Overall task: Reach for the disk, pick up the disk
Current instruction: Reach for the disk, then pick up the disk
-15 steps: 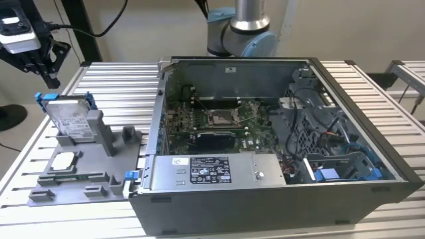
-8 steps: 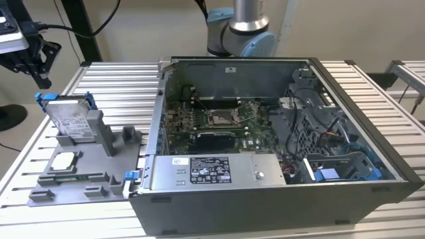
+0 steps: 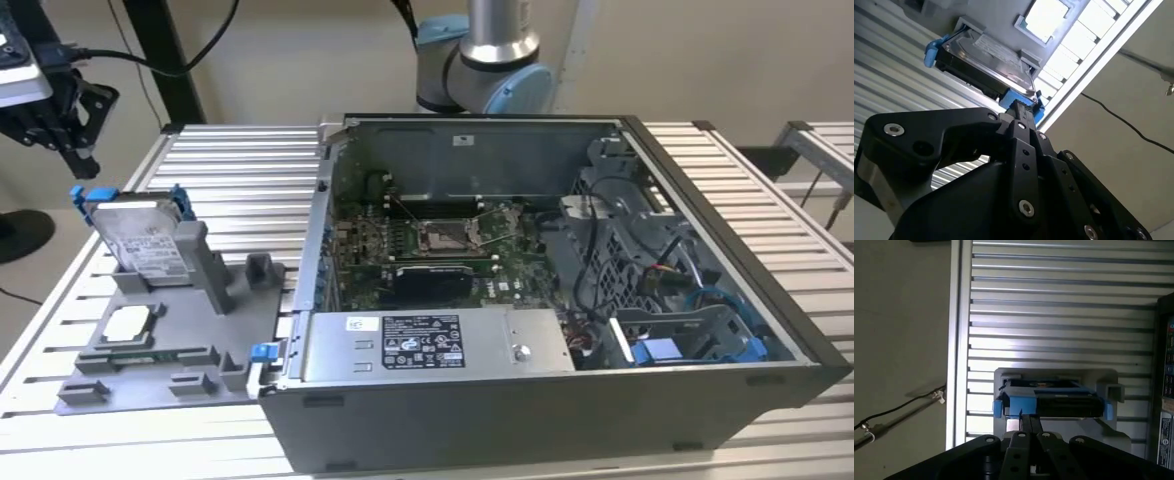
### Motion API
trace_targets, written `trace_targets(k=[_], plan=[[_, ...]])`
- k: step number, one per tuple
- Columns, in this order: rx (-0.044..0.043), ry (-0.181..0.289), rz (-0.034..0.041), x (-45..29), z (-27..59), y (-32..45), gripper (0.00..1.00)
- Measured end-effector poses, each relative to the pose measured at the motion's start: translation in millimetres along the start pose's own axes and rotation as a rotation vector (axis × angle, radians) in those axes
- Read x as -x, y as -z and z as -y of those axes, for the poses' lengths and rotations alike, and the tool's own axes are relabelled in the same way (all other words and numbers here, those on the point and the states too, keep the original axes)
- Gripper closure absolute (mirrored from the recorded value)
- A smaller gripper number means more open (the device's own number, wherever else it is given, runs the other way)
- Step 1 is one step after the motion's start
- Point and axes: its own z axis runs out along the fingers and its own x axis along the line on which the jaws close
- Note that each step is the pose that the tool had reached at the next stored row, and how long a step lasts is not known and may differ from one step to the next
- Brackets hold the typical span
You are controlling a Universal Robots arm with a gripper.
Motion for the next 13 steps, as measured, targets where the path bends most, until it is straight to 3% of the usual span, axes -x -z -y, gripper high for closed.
trace_targets(k=[7,13], plan=[[-0.0001,0.005,-0.0002,-0.3,0.0,0.0,1.00],[-0.0008,0.074,-0.0027,-0.8,0.0,-0.1,1.00]])
